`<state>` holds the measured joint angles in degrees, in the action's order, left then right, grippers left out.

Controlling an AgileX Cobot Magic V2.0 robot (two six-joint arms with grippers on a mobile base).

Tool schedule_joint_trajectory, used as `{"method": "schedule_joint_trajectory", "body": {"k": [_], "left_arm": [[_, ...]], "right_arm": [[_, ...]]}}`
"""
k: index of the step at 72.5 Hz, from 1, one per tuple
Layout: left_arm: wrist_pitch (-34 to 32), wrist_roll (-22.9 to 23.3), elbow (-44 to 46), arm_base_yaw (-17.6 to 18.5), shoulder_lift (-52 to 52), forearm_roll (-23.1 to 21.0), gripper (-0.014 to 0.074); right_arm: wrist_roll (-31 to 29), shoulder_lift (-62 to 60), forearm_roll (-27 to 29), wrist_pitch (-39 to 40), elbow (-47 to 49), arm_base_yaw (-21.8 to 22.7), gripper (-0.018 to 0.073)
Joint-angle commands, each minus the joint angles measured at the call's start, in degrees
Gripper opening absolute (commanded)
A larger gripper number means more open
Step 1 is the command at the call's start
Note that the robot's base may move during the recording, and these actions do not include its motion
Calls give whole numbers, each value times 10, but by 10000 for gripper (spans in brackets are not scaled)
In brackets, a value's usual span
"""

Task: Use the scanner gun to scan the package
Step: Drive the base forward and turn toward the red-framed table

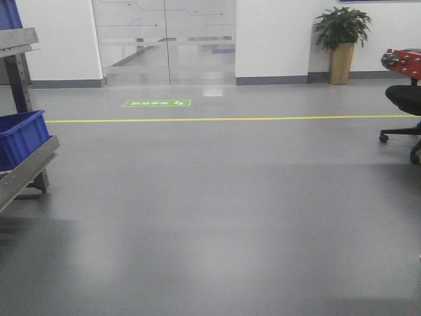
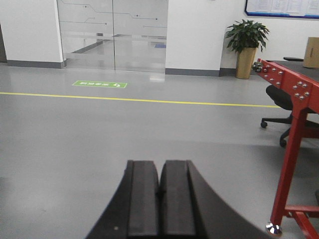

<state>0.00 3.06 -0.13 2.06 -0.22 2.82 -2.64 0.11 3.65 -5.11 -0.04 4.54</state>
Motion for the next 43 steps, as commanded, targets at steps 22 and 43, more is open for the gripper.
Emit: {"method": "schedule_joint_trajectory", "body": {"k": [22,43], "left_arm": [[-10,1,1,-2,2,-2,-111],[-10,1,1,-2,2,-2,-111]], "right_arm": [[-4,-1,1,8,0,3,-169],[-4,-1,1,8,0,3,-169]]}}
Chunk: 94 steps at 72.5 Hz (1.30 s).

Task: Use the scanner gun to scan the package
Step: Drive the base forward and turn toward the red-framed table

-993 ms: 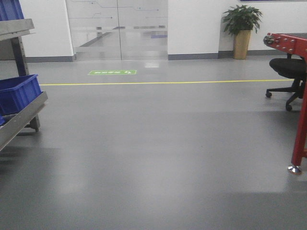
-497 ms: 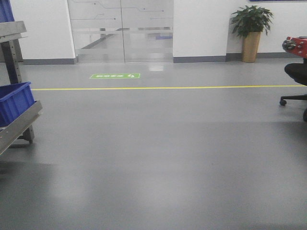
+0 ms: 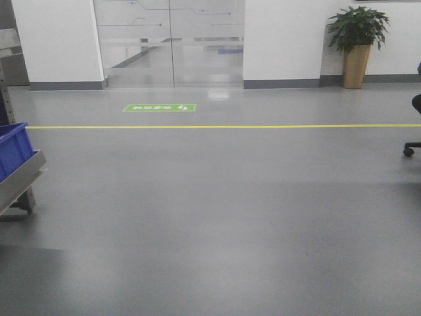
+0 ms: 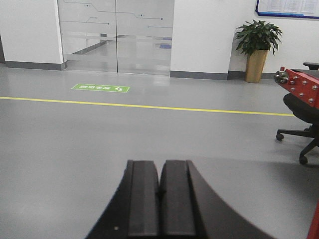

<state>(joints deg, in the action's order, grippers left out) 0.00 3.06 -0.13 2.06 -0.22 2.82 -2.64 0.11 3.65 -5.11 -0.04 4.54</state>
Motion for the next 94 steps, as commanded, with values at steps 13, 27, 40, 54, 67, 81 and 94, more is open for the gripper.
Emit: {"method": "schedule_joint_trajectory", "body": {"k": [13,27,40,54,67,81,94], "left_arm": [[-10,1,1,-2,2,-2,-111],[-10,1,1,-2,2,-2,-111],[-10,1,1,-2,2,-2,-111],[-10,1,1,-2,2,-2,-111],[-10,1,1,-2,2,-2,-111],[-10,1,1,-2,2,-2,-111],[-10,1,1,-2,2,-2,-111]], "right_arm": [[-4,-1,1,8,0,3,-169],[-4,-1,1,8,0,3,-169],[-4,-1,1,8,0,3,-169],[-4,-1,1,8,0,3,-169],[-4,-1,1,8,0,3,-169],[-4,-1,1,8,0,3,-169],[-4,-1,1,8,0,3,-169]]}}
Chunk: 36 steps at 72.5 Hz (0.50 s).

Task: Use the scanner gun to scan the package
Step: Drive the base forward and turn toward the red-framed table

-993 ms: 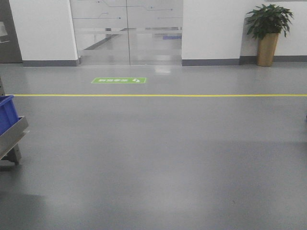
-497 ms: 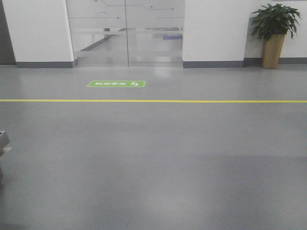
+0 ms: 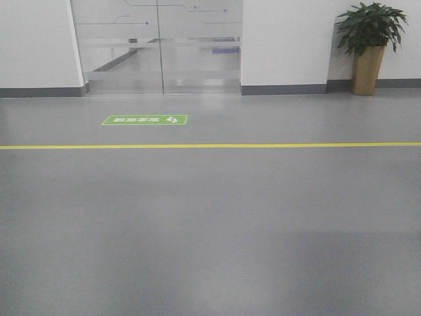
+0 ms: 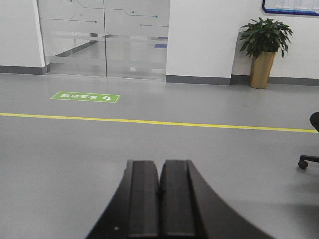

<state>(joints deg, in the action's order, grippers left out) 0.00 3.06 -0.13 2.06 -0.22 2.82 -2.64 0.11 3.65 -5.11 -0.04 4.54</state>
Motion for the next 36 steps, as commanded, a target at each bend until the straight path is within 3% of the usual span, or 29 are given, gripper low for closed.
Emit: {"method": "schedule_joint_trajectory", "body": {"k": [1,36], "left_arm": [[-10,1,1,-2,2,-2,-111],[-10,1,1,-2,2,-2,-111]], "right_arm": [[-4,-1,1,8,0,3,-169],[-4,-1,1,8,0,3,-169]]}}
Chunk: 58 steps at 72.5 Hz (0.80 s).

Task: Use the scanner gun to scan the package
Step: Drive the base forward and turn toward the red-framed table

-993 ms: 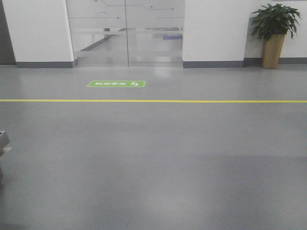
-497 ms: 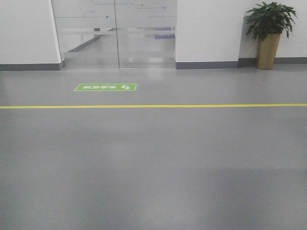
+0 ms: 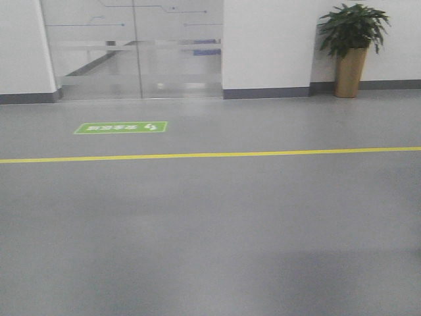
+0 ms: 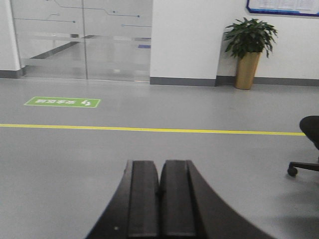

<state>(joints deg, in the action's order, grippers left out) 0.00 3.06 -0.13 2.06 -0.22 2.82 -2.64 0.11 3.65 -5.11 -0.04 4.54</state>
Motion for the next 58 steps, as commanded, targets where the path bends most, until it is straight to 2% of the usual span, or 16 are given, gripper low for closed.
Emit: {"method": "schedule_joint_trajectory", "body": {"k": [1,58], "left_arm": [[-10,1,1,-2,2,-2,-111],[-10,1,1,-2,2,-2,-111]], "right_arm": [[-4,-1,1,8,0,3,-169],[-4,-1,1,8,0,3,-169]]}}
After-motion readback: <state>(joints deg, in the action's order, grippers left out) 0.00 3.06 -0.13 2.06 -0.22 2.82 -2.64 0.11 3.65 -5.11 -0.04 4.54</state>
